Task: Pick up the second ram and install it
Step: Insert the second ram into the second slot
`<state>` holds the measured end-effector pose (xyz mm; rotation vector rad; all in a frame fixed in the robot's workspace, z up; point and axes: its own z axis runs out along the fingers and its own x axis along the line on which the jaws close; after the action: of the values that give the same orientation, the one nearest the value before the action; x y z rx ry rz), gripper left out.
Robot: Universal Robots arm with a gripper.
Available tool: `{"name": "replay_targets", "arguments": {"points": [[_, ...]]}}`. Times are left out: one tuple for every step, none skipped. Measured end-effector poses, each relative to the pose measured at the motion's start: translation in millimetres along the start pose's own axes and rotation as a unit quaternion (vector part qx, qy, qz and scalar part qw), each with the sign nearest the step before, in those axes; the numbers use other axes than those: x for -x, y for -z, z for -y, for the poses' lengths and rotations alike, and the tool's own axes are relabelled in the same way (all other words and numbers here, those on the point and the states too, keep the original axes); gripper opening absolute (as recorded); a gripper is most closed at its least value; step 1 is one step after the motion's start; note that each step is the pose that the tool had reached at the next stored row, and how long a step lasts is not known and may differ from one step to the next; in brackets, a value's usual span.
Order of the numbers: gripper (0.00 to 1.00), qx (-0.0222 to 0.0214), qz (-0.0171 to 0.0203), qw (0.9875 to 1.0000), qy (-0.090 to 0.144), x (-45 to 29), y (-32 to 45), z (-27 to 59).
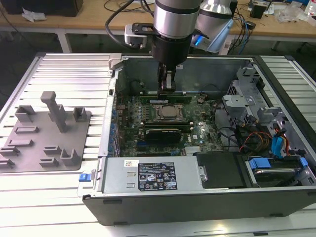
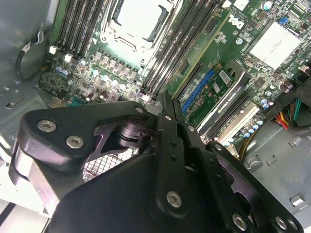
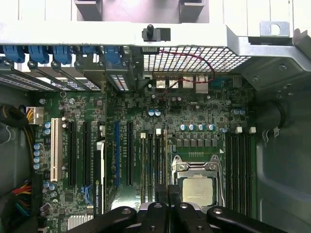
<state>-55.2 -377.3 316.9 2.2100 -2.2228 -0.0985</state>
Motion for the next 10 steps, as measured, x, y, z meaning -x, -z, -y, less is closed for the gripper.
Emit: {"name": "replay_targets", "arguments": {"points": [[0.09, 0.0000, 0.0000, 1.0000, 0.000, 0.0, 0.0, 0.0], [0.09, 0.0000, -0.0001, 1.0000, 0.000, 0.0, 0.0, 0.0], [0.09, 0.0000, -0.0001, 1.0000, 0.000, 0.0, 0.0, 0.0], [0.09, 0.0000, 0.0000, 1.0000, 0.000, 0.1, -0.1, 0.0], [0.09, 0.0000, 0.0000, 1.0000, 0.000, 0.1, -0.9, 0.1], [0.09, 0.0000, -0.0001, 1.0000, 0.000, -0.1, -4.8, 0.2], [0.09, 0.0000, -0.0001, 1.0000, 0.000, -0.2, -6.7, 0.3], [0.09, 0.0000, -0.0001, 1.0000, 0.000, -0.2, -7.8, 0.4], [0.09, 0.0000, -0.0001, 1.0000, 0.000, -0.2, -8.7, 0.4], [0.09, 0.0000, -0.0001, 1.0000, 0.000, -0.3, -9.5, 0.5]]}}
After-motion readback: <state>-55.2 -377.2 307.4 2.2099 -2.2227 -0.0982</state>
